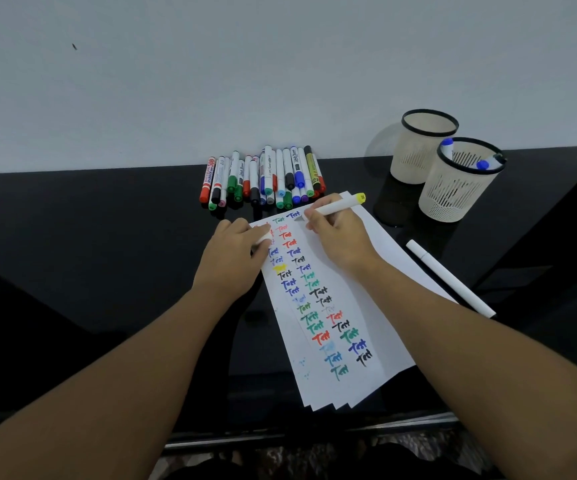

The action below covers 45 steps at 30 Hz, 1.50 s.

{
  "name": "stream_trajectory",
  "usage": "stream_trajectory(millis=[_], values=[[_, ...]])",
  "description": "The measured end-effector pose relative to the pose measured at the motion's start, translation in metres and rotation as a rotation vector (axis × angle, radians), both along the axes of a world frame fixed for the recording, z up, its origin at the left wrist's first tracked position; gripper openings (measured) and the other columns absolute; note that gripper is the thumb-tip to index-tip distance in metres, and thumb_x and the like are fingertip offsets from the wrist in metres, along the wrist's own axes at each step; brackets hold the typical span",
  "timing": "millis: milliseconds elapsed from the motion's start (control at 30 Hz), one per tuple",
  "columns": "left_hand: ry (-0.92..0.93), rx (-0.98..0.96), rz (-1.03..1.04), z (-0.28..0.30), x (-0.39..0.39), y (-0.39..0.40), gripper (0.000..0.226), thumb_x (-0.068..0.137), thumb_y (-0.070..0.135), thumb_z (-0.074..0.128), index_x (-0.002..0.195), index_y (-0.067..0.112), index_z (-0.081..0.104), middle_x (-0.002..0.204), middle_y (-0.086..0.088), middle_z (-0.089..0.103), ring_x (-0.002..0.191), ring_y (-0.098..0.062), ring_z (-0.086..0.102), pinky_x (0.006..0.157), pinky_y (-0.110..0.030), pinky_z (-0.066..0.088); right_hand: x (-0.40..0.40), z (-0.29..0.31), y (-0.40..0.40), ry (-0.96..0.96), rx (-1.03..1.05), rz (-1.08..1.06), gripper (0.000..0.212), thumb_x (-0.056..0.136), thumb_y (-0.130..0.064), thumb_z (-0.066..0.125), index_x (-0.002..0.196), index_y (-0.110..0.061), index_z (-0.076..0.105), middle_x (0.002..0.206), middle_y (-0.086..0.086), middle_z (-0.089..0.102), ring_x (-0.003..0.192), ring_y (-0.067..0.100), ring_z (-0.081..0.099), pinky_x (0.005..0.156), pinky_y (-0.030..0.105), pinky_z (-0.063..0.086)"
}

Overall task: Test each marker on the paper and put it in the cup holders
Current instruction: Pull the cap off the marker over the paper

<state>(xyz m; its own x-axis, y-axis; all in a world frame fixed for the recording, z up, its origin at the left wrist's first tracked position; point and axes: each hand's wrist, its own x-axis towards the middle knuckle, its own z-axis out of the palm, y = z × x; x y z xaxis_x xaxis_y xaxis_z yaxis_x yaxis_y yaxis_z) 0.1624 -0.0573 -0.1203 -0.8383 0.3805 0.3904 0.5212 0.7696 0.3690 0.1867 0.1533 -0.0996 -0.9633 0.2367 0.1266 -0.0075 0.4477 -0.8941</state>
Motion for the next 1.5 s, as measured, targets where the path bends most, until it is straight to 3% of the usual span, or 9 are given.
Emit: stream_trajectory(millis=[267, 533, 833, 1000, 1300, 1500], values=[[0.006, -0.002, -0.001, 0.0003, 0.0007, 0.0005, 0.039, 0.101, 0.031, 0.058, 0.137, 0.017, 0.063, 0.09, 0.009, 0.047, 0.09, -0.016, 0.038, 0.074, -0.028, 0.036, -0.0037, -0.0042, -0.0011, -0.006, 0.03, 0.029, 0.007, 0.104, -0.035, 0.058, 0.107, -0.029, 0.061, 0.091, -0.009, 0.072, 0.094, 0.01, 0.067, 0.094, 0.043, 0.055], [0.005, -0.005, -0.002, 0.0005, 0.0011, 0.0004, 0.038, 0.101, 0.031, 0.058, 0.136, 0.018, 0.063, 0.09, 0.009, 0.047, 0.09, -0.018, 0.04, 0.074, -0.032, 0.042, -0.0031, -0.0039, 0.0007, 0.009, 0.04, -0.01, 0.01, 0.106, -0.033, 0.056, 0.107, -0.024, 0.061, 0.089, -0.01, 0.07, 0.088, 0.007, 0.065, 0.086, 0.032, 0.053], [-0.006, -0.014, 0.001, 0.002, 0.0018, 0.0004, 0.039, 0.101, 0.032, 0.057, 0.137, 0.018, 0.062, 0.091, 0.01, 0.046, 0.091, -0.017, 0.039, 0.075, -0.033, 0.043, -0.0003, -0.0024, 0.002, -0.013, 0.063, 0.007, 0.016, 0.106, -0.035, 0.054, 0.109, -0.02, 0.059, 0.091, -0.002, 0.07, 0.09, 0.014, 0.067, 0.086, 0.039, 0.055], [-0.005, -0.014, 0.002, 0.0013, 0.0016, 0.0001, 0.039, 0.101, 0.031, 0.058, 0.137, 0.018, 0.062, 0.092, 0.01, 0.047, 0.091, -0.017, 0.039, 0.076, -0.034, 0.044, 0.0014, -0.0016, 0.0025, 0.033, -0.033, -0.038, 0.015, 0.107, -0.031, 0.054, 0.111, -0.017, 0.061, 0.089, -0.008, 0.07, 0.09, 0.009, 0.066, 0.09, 0.035, 0.054], [0.005, -0.01, 0.008, 0.0004, 0.0011, 0.001, 0.039, 0.101, 0.031, 0.059, 0.137, 0.018, 0.063, 0.092, 0.009, 0.049, 0.091, -0.015, 0.038, 0.074, -0.027, 0.036, -0.0042, -0.0073, 0.0035, -0.025, 0.05, -0.011, 0.016, 0.106, -0.037, 0.054, 0.112, -0.024, 0.06, 0.088, -0.013, 0.069, 0.092, 0.009, 0.066, 0.093, 0.041, 0.056], [0.001, -0.007, 0.009, 0.0004, 0.0011, 0.0006, 0.039, 0.101, 0.031, 0.058, 0.137, 0.018, 0.063, 0.093, 0.009, 0.05, 0.091, -0.015, 0.039, 0.074, -0.028, 0.037, -0.0057, -0.0074, 0.0034, -0.026, 0.062, -0.019, 0.015, 0.106, -0.037, 0.054, 0.112, -0.025, 0.06, 0.089, -0.013, 0.069, 0.092, 0.007, 0.066, 0.092, 0.037, 0.055]])
